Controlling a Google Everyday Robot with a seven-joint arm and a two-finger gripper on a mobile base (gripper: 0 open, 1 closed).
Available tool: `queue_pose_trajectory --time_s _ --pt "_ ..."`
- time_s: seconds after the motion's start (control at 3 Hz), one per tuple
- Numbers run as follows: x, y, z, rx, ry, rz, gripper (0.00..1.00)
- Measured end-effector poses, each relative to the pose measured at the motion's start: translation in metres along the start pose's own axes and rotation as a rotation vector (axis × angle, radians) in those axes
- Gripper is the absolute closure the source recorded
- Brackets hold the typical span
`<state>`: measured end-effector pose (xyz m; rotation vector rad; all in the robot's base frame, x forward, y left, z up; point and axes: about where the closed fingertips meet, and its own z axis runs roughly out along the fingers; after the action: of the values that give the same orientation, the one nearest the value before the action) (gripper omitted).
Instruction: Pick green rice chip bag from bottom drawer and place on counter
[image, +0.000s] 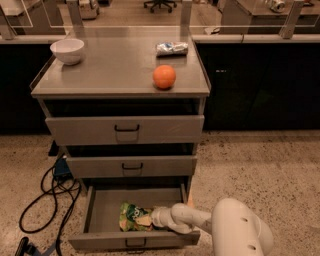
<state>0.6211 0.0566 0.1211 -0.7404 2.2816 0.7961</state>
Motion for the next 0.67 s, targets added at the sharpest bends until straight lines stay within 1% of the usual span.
queue_pose_trajectory --time_s 0.33,0.67 --pt "-0.003 0.001 -0.003 0.000 0.000 0.000 0.89" --pt "-0.049 -0.005 -0.040 0.075 -0.066 -0.066 1.00"
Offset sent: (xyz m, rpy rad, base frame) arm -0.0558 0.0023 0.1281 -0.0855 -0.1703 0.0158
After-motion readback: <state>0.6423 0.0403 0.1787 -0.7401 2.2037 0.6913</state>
